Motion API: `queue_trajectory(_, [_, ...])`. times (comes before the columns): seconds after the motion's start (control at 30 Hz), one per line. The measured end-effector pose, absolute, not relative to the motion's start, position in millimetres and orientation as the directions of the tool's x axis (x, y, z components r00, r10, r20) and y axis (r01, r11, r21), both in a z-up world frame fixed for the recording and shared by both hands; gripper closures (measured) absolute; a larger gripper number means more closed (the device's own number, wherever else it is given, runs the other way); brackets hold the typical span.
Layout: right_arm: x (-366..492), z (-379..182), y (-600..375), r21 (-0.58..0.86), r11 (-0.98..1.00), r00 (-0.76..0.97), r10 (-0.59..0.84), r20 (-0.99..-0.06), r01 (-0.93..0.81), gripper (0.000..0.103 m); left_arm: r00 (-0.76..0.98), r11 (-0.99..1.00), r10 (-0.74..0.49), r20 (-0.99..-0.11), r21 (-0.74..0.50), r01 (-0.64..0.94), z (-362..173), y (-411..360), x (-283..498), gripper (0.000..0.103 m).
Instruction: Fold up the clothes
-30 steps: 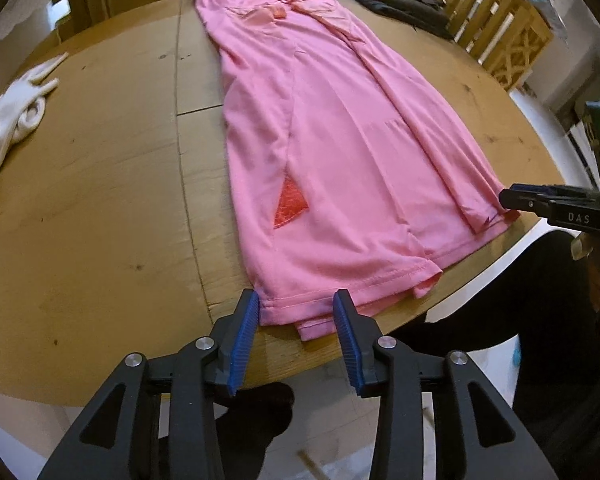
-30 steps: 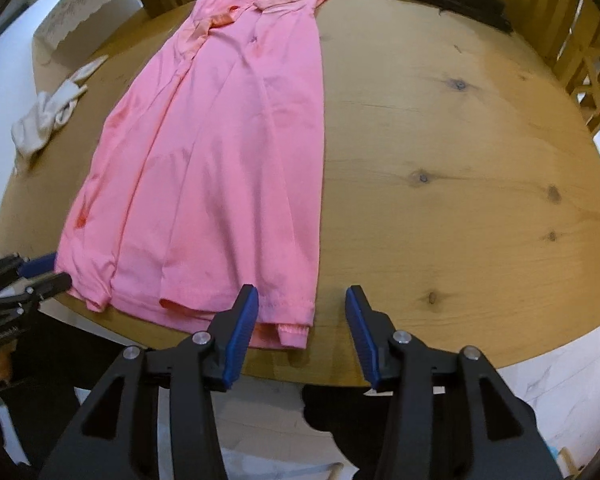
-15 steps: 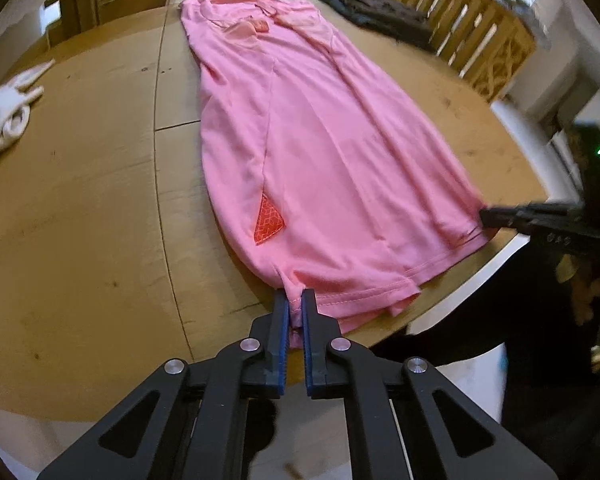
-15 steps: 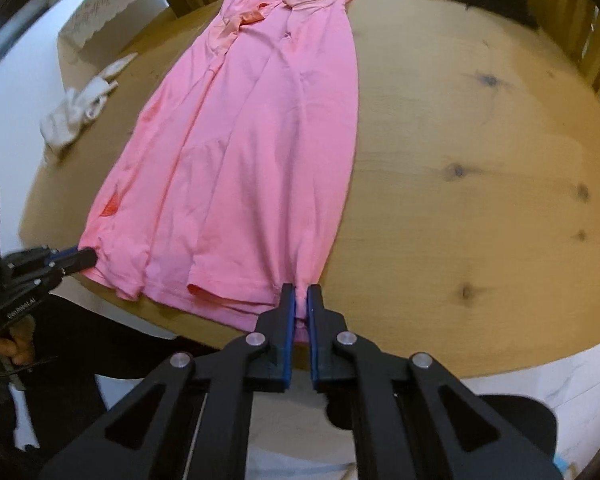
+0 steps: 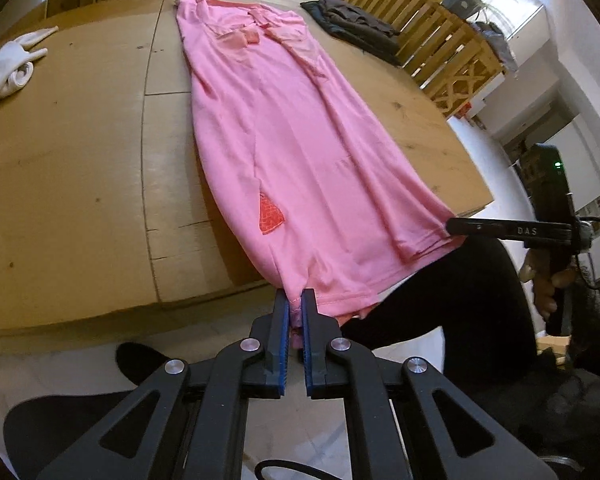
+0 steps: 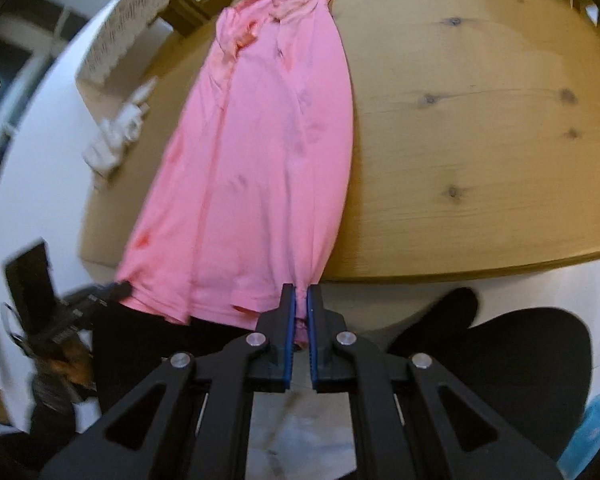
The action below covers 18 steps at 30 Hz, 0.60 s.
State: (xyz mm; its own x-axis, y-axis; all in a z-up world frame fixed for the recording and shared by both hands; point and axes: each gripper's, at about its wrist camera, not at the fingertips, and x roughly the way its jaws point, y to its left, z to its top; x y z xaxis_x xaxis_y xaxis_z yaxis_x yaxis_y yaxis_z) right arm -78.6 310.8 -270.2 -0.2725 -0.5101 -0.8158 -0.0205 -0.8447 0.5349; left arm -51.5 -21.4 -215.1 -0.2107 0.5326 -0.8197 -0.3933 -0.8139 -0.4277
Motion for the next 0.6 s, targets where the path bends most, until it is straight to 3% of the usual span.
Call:
queue_trajectory(0.3, [-159.9, -210.8, 325.8, 0.673, -0.739, -0.387, -0.621, -0.681, 0.002, 0.097, -0.285, -0.755, 0.639, -0.714, -0.514, -0.407, -155.1, -22.5, -129.4, 0.098])
queue_trajectory(0.43, [-220.7, -222.8, 330.0, 0.642, -0.767, -0.396, -0.582, -0.710, -0.023, 0.097, -0.327, -0.777, 0.609, -0.723, -0.462, -0.427, -150.6, -6.4, -202.3, 0.098])
queue_trajectory(0.6, [-288.5, -256.5, 338.6, 0.577, -0.815, -0.359, -0.521, -0.774, -0.061, 0.094, -0.273, -0.810, 0.554, -0.787, -0.433, -0.395, -199.8, 11.7, -289.0, 0.098])
